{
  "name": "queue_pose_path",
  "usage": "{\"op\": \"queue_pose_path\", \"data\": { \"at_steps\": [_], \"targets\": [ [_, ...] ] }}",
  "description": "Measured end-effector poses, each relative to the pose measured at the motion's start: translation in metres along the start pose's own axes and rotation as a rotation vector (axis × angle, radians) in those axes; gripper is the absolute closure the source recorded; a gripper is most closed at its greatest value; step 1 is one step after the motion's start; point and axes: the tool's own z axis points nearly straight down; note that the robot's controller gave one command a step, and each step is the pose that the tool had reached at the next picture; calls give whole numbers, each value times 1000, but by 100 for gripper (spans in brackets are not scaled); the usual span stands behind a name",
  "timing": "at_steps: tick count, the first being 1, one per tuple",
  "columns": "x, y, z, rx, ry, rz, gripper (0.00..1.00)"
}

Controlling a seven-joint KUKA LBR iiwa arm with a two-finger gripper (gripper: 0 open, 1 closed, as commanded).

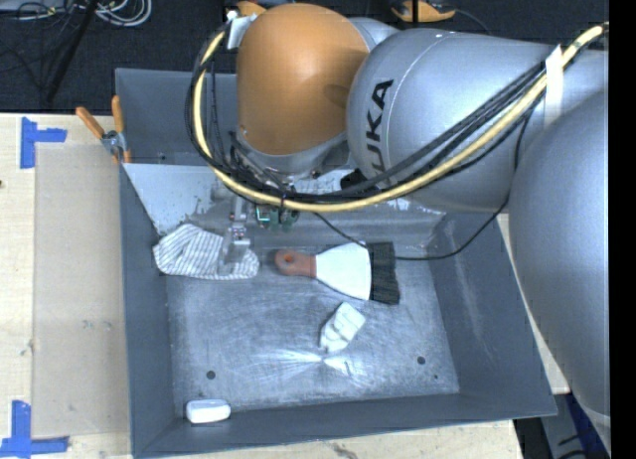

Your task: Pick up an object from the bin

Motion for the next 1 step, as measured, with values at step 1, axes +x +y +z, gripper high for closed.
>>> {"op": "queue_pose_path", "data": {
  "at_steps": [1],
  "targets": [
    [0, 0, 0, 0, 0, 1, 0]
  ]
}}
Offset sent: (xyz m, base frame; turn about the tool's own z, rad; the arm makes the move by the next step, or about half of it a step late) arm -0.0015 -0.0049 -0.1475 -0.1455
